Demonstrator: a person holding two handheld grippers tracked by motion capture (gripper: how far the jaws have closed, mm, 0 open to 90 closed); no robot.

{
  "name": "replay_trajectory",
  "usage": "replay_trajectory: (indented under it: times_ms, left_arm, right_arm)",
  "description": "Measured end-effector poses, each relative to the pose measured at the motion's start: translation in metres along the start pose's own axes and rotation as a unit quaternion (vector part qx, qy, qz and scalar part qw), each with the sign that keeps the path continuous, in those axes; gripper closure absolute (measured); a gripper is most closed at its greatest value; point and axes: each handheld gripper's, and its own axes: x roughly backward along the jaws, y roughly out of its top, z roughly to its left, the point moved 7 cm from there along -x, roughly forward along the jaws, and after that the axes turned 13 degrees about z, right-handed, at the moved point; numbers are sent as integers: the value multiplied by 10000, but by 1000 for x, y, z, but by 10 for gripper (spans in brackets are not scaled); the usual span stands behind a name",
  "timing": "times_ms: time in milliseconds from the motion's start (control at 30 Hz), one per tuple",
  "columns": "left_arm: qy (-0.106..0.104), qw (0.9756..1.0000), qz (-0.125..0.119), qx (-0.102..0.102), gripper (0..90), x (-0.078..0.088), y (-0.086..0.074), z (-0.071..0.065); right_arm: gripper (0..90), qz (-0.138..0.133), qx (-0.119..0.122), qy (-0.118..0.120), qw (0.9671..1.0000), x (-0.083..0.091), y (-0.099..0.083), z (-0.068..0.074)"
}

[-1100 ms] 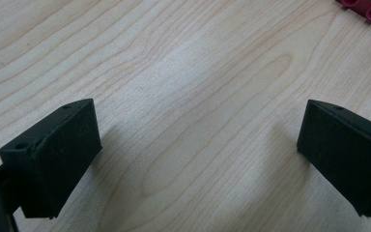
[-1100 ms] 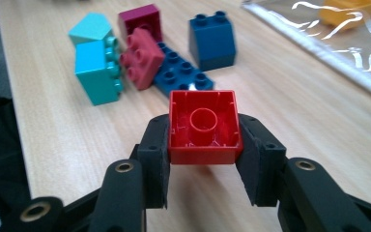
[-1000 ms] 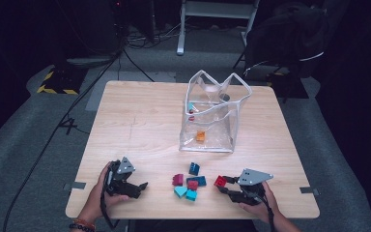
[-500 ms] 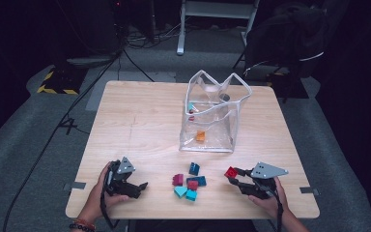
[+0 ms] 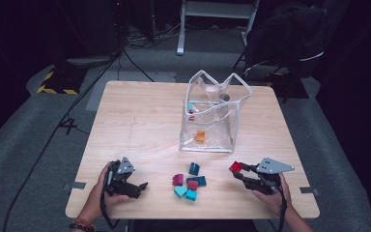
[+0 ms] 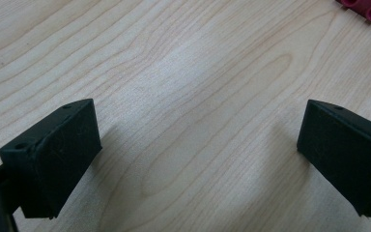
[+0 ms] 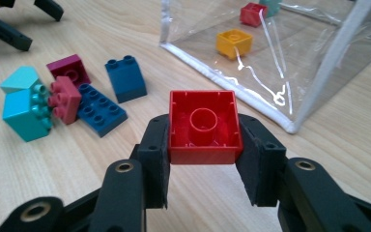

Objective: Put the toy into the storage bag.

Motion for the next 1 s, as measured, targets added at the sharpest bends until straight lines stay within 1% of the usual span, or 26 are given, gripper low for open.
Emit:
replay_trajectory:
  times_ms: [33,133,500,867,1000]
  left_arm:
    - [-1,10000,0,0,19,0,0,0]
    - [0,10000,0,0,18,0,0,0]
    - [2,10000,1,-1,19,0,0,0]
    - [6,10000,8,0,18,0,0,0]
    - [3,10000,0,33,18,0,0,0]
  right_arm:
    - [593,-5,-28,-8,10000,0,0,-1]
    - [593,-21,-8,-83,10000,3,0,-4]
    - [593,-248,-166,-224,9993,20,3,-20]
    - [593,-395,-308,-506,9975,30,9,-38]
    - [593,-436,-414,-541,9967,32,12,-45]
